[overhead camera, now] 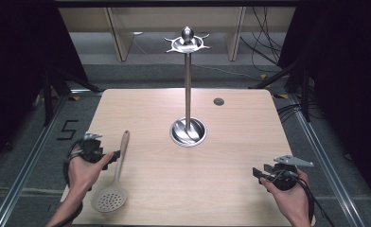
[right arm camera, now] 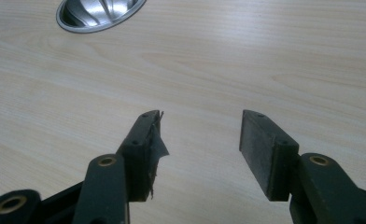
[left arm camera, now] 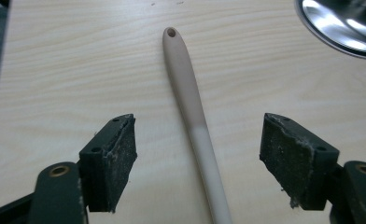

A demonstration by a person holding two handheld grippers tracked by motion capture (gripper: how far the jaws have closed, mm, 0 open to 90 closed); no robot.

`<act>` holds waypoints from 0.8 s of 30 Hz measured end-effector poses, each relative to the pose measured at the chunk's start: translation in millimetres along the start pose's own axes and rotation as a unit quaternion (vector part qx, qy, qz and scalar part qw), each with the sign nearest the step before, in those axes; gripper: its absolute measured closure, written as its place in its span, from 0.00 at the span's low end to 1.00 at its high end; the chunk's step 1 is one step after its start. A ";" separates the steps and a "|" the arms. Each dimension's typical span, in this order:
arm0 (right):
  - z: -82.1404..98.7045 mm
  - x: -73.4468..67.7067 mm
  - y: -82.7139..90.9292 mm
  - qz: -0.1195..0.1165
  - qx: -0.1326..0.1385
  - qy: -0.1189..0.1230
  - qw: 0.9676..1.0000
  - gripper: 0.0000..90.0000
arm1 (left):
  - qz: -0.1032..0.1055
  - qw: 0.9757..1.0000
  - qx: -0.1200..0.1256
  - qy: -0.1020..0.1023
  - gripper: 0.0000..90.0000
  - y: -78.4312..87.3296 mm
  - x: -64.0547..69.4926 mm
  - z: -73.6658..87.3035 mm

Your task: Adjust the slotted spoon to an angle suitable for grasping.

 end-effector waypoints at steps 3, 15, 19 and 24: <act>-1.7 3.3 -1.8 0.004 0.003 0.019 1.000 0.54 | 0.012 1.000 -0.020 0.003 0.31 5.6 0.1 24.6; -2.1 -0.6 -2.3 -0.003 0.006 -0.002 1.000 0.54 | 0.020 0.999 -0.025 -0.003 0.38 2.6 9.1 22.4; -2.8 1.6 -2.5 0.004 0.005 0.006 1.000 0.54 | 0.019 0.999 -0.027 -0.002 0.40 4.1 9.3 19.2; -4.5 2.9 -5.5 0.003 0.013 0.015 1.000 0.54 | 0.011 1.000 -0.030 0.000 0.41 -0.4 7.7 10.5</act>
Point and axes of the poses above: each handheld gripper's, and its own axes: y roughly backward along the jaws, z roughly out of its underside, x roughly to its right, the point moved 7 cm from there along -y, roughly forward along the jaws, and after that the axes turned 9 degrees about -y, right-handed, at the moved point
